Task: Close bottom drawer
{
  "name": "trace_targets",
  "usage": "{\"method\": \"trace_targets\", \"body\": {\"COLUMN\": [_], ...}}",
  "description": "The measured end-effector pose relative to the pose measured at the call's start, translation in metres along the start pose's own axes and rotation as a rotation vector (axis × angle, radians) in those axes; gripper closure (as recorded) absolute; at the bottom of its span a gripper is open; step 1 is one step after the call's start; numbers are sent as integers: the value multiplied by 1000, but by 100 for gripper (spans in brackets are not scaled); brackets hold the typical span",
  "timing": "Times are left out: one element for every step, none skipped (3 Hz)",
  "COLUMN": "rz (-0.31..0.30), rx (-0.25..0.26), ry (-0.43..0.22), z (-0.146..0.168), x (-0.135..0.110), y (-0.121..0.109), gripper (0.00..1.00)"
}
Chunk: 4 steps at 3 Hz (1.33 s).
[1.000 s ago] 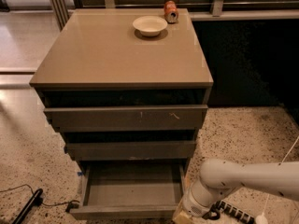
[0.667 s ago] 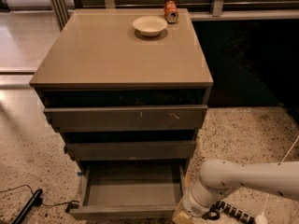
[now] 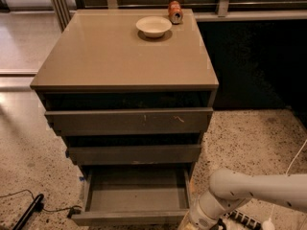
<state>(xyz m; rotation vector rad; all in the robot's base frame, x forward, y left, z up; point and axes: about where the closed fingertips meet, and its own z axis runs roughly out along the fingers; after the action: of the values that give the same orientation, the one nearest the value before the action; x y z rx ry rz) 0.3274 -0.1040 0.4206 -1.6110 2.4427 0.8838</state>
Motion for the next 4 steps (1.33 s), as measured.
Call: {"method": "trace_targets", "body": {"rz": [26,21,27,68], "rx": [-65,-81,-41,42], "ry": [-3,-9,-51,-134], "z": [33,40,60,89], "x": [16,18,12,-1], "y": [4,2,-33,-92], "gripper": [100,100,100,100]}}
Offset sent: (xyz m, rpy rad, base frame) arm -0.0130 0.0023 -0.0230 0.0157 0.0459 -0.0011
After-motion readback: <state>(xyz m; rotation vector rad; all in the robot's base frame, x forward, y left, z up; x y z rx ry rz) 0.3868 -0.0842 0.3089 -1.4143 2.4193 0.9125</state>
